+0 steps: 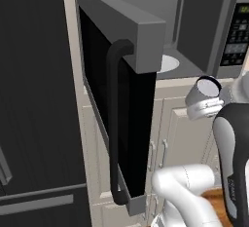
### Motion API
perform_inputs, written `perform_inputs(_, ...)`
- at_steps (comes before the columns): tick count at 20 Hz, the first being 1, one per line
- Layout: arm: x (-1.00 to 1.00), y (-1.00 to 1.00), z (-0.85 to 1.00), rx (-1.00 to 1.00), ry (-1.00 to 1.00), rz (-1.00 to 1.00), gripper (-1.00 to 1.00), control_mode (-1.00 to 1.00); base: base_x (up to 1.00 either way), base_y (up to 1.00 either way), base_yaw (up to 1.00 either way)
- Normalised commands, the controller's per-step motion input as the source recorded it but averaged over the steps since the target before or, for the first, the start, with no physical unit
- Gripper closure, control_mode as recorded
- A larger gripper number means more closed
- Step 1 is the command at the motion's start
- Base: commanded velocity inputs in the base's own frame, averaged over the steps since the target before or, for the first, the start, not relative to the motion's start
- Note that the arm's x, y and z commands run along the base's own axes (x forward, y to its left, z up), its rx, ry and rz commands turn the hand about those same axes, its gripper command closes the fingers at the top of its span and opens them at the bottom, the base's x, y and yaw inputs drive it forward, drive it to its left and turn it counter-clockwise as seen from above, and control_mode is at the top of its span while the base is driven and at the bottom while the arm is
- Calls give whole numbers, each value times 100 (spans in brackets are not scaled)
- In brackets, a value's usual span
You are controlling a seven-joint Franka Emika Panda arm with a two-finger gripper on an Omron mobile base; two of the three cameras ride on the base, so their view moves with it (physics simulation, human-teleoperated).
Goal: Pick the mug from the counter and place it inside the microwave. Then close the microwave.
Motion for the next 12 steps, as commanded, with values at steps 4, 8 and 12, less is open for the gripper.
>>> perform_inputs(4,48,16,59,3,-5,-5,100,-100,0,0,0)
perform_inputs(8,90,26,28,2,-1,-10,100,-100,0,0,0)
perform_inputs(12,52,0,9,4,-5,-9,100,-100,0,0,0)
